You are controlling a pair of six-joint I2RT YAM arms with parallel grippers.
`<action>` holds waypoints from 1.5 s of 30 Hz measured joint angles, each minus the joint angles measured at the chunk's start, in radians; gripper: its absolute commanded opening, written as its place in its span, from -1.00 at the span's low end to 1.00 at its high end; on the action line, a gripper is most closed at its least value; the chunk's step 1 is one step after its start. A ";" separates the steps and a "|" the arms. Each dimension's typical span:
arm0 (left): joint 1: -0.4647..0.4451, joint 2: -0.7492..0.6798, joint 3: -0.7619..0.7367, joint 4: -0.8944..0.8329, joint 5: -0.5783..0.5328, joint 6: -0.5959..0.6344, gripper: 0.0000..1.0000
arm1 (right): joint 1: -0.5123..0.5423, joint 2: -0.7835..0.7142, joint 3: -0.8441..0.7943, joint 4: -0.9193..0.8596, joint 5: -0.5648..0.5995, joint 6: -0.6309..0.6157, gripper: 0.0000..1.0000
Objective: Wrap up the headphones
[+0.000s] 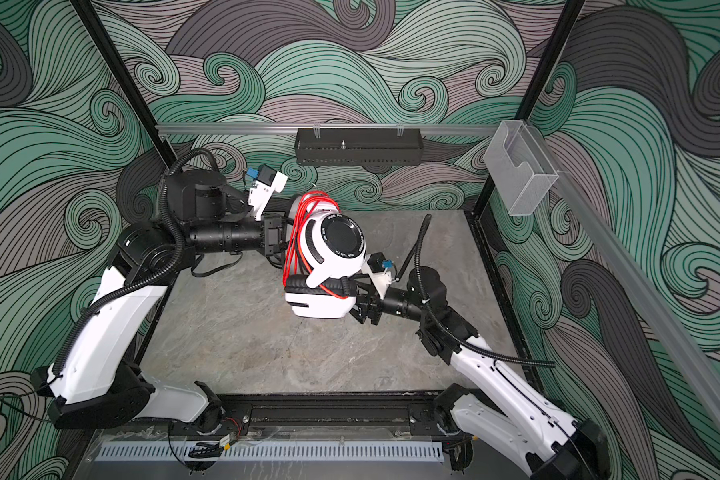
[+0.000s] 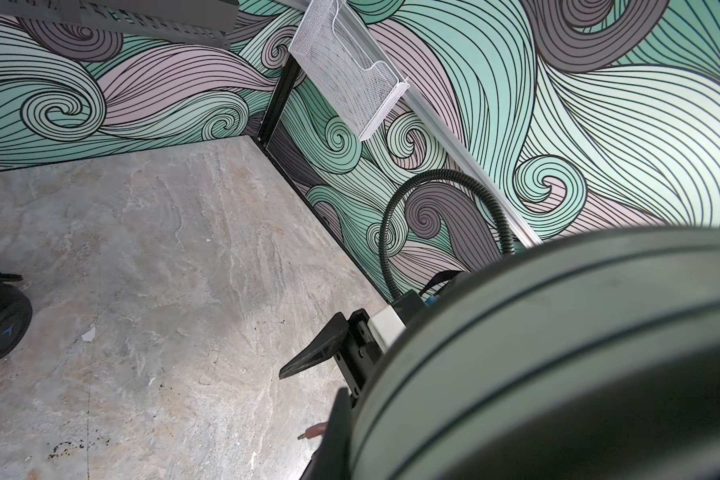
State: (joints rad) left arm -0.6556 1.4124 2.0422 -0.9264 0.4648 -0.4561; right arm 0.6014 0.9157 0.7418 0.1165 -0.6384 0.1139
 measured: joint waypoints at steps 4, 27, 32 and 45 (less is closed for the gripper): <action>0.000 0.000 0.000 0.008 0.007 -0.007 -1.00 | 0.000 0.006 0.000 0.018 -0.019 0.008 0.33; 0.000 0.000 0.000 0.036 0.017 -0.026 -1.00 | 0.000 0.056 0.049 0.066 -0.064 0.027 -0.16; 0.000 0.000 -0.003 0.043 0.018 -0.027 -1.00 | 0.000 0.056 0.049 0.068 -0.072 0.030 -0.07; 0.000 0.000 -0.029 0.067 0.019 -0.036 -1.00 | 0.000 0.069 0.065 0.083 -0.079 0.042 -0.61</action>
State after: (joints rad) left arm -0.6556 1.4124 2.0136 -0.8593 0.4839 -0.4923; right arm 0.6014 0.9844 0.8066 0.1997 -0.7174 0.1558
